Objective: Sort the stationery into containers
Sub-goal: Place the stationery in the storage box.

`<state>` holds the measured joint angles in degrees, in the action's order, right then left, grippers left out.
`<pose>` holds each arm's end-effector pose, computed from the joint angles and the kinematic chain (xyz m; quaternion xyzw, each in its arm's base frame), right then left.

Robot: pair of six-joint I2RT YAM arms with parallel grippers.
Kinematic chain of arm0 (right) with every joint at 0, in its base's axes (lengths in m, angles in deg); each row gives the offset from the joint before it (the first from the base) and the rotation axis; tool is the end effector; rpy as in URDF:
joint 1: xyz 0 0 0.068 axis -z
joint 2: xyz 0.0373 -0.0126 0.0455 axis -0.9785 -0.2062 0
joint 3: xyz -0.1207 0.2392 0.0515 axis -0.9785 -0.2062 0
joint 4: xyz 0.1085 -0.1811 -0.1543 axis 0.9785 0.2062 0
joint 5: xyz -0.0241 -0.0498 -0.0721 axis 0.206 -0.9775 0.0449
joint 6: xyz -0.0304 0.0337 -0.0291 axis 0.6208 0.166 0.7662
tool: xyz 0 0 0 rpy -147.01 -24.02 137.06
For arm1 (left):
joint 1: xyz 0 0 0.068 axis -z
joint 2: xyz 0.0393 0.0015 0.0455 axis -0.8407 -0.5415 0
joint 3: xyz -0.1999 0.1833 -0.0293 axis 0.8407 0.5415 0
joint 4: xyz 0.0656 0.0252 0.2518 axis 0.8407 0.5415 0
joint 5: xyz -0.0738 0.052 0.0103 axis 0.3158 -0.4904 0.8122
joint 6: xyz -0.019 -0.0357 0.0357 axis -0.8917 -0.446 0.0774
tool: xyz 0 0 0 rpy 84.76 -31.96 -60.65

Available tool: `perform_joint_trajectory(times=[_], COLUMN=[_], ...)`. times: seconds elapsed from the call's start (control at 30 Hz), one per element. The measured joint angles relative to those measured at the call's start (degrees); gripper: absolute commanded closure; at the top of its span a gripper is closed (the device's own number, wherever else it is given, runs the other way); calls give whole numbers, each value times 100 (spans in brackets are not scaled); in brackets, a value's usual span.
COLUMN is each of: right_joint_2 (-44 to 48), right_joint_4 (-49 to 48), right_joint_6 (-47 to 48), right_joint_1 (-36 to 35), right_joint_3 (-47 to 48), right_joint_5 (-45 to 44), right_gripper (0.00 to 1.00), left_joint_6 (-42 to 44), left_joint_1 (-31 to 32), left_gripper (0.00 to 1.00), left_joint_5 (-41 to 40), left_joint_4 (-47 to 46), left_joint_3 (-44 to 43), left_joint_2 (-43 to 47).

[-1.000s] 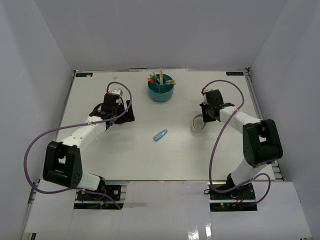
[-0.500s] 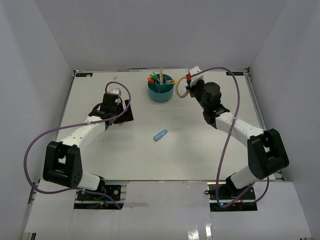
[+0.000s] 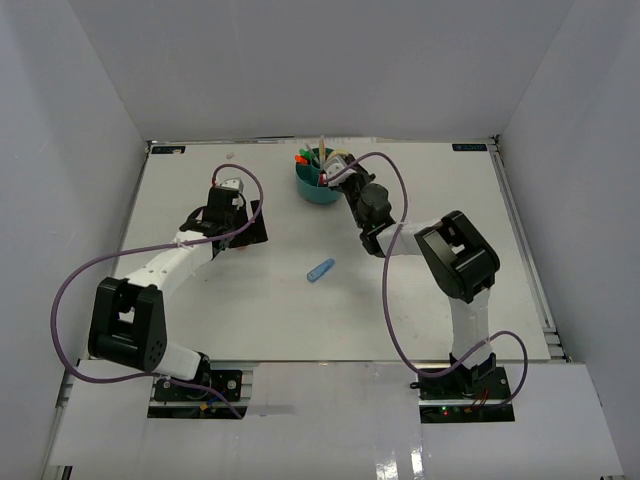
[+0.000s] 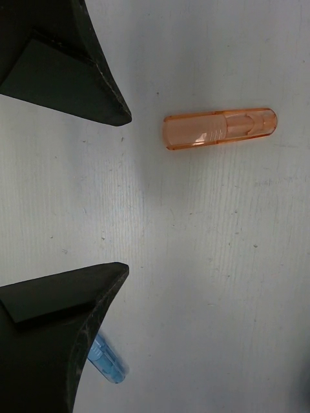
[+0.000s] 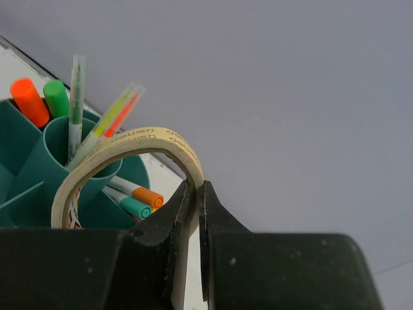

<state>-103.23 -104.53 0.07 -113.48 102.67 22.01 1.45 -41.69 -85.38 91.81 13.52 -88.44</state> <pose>0.3576 0.2407 0.2282 -0.2783 0.5358 -0.1481 0.7833 0.2878 -0.0780 0.2255 -0.0542 0.9362 -0.0852 0.3366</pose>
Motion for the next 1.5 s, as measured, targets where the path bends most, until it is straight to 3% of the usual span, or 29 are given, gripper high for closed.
perform_joint_trajectory(times=[0.43, 1.5], right_joint_2=[-597, -966], right_joint_4=[-321, -400], right_joint_6=[522, 284], right_joint_1=[-68, -188], right_joint_3=[529, 756], right_joint_5=[-295, -302], right_gripper=[92, 92], left_joint_6=[0, 0], left_joint_1=[-4, -4], left_gripper=[2, 2], left_joint_5=[0, 4], left_joint_4=[2, 2], left_joint_3=[0, 0], left_joint_2=[-48, -48])
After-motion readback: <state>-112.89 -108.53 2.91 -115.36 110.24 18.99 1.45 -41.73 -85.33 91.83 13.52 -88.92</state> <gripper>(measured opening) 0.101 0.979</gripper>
